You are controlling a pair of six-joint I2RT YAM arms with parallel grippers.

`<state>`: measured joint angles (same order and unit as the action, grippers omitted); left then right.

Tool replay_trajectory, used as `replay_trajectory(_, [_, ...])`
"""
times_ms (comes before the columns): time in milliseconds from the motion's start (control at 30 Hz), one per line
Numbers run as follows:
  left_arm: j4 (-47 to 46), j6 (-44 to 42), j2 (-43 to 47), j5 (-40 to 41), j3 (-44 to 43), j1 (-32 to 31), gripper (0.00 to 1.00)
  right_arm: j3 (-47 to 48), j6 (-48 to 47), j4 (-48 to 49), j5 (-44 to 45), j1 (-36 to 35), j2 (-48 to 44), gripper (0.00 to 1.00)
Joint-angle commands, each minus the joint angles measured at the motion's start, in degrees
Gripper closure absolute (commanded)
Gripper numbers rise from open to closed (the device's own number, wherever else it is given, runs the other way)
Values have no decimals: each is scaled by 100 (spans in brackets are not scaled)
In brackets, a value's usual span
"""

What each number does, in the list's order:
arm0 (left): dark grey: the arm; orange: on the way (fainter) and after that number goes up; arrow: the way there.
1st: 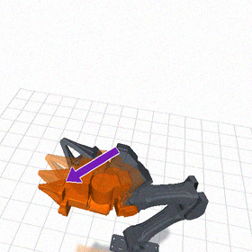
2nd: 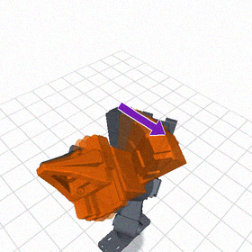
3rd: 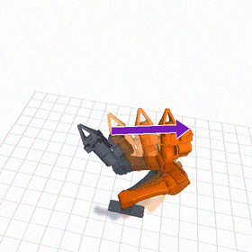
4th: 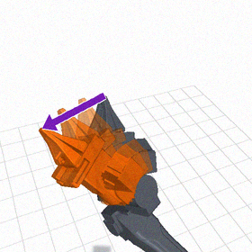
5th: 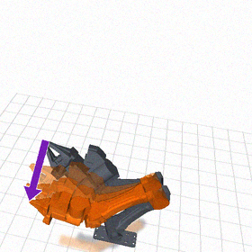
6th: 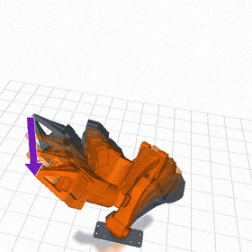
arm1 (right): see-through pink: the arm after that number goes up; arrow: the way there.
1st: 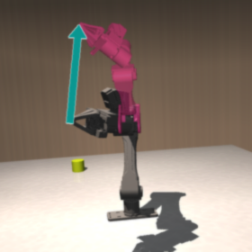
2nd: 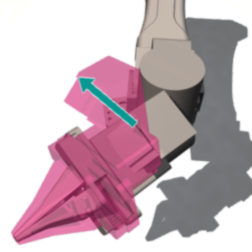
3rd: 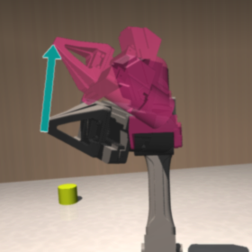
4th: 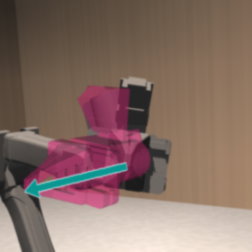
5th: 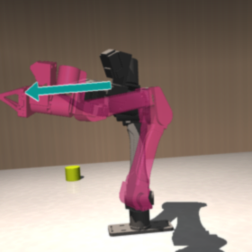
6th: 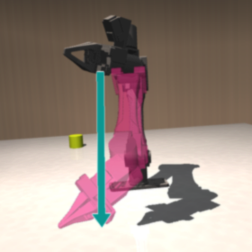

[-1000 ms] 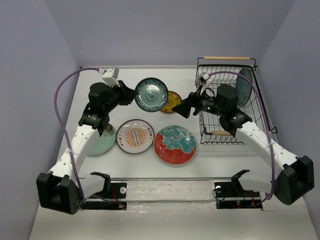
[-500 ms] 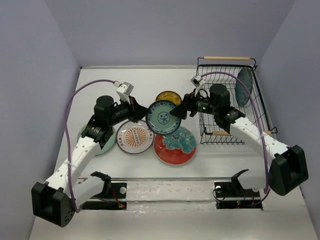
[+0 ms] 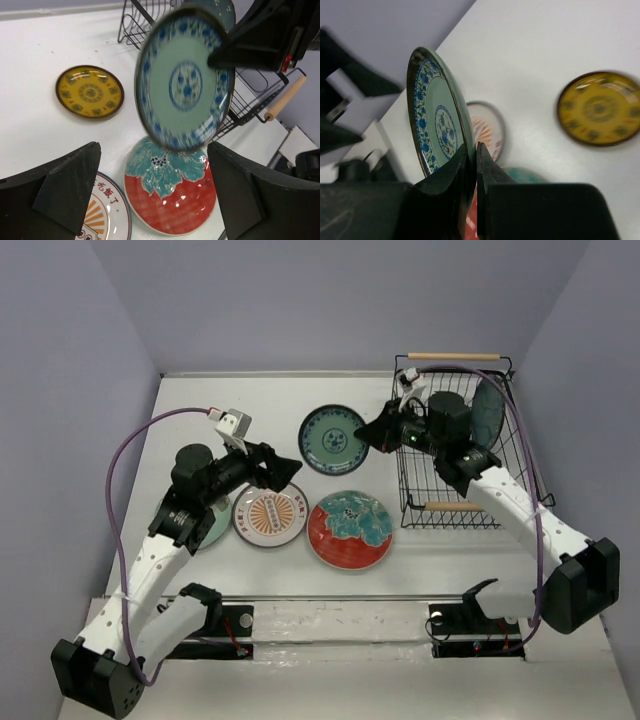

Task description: Load the plates into the dish rack

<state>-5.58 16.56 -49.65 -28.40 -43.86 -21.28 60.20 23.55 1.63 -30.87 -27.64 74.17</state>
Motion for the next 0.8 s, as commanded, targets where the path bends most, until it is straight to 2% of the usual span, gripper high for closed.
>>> replay_trajectory(0, [163,-258,429,765,-106,-8,1,1192,-998,-794,3046,258,-132,93])
replay_trajectory(33, [189,-250,473,749,-114,-8,1,1335,-1176,-1074,3766,320,43,93])
replay_trajectory(67, [207,-241,491,731,-123,-8,1,1449,-1351,-1146,4991,320,140,93])
replay_trajectory(167, [163,-153,553,556,-114,-43,1,1748,-2054,-1165,6571,573,527,93])
replay_trajectory(333, [110,-100,675,353,-88,-175,1,2109,-2759,-1147,7059,1286,1151,93])
replay_trajectory(500, [154,-153,746,423,-114,-420,1,2320,-3093,-1068,6956,2050,1837,93])
replay_trajectory(633, [172,-161,737,458,-106,-544,1,2189,-3584,-463,6612,2157,2101,93])
replay_trajectory(767, [216,-205,746,555,-123,-614,1,2180,-4261,-233,7147,2157,2435,93])
